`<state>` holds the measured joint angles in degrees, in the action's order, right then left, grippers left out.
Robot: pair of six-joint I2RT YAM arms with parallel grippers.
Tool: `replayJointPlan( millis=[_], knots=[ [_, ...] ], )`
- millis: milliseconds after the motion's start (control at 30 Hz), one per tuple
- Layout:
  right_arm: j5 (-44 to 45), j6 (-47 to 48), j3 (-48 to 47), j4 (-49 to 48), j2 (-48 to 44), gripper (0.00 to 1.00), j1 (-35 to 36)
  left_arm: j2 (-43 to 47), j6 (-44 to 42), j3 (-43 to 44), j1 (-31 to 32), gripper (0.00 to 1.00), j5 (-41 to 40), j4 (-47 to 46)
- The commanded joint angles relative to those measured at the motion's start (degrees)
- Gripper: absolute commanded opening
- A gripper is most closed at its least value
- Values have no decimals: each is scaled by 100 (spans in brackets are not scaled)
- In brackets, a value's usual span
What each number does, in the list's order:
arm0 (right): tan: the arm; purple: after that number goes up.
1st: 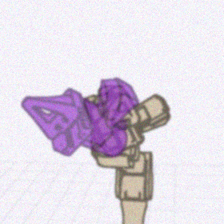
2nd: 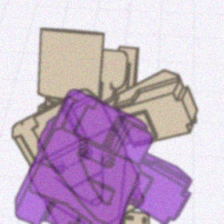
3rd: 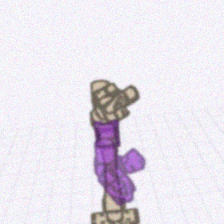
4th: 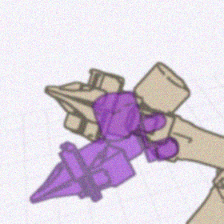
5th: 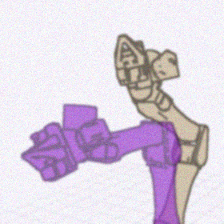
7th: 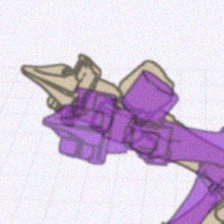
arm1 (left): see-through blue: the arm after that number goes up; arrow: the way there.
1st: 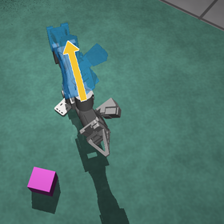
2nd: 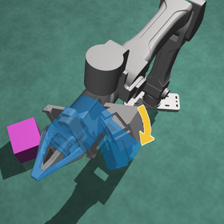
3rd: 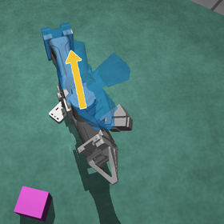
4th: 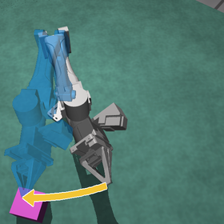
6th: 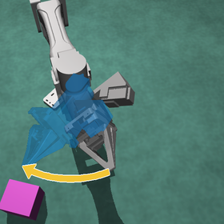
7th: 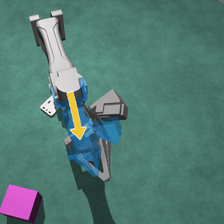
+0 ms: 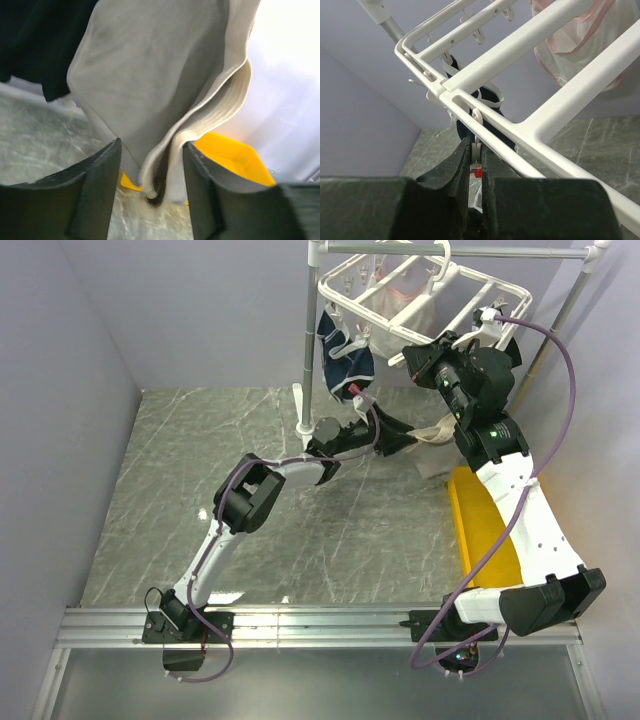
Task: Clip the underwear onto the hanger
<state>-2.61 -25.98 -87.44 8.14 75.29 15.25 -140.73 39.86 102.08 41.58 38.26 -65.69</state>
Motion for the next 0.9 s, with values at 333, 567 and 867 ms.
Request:
replayJointPlan(
  millis=[333, 567, 867],
  knots=[
    [41, -136, -247, -173, 144, 0, 49, 221, 830, -715, 8, 75, -406, -892],
    [217, -267, -274, -164, 214, 0, 66, 511, 1489, -1594, -1, 99, -916, -1375],
    [542, -575, -291, -269, 337, 0, 145, 845, 1789, -2561, 87, 99, -1347, -1692]
  ],
)
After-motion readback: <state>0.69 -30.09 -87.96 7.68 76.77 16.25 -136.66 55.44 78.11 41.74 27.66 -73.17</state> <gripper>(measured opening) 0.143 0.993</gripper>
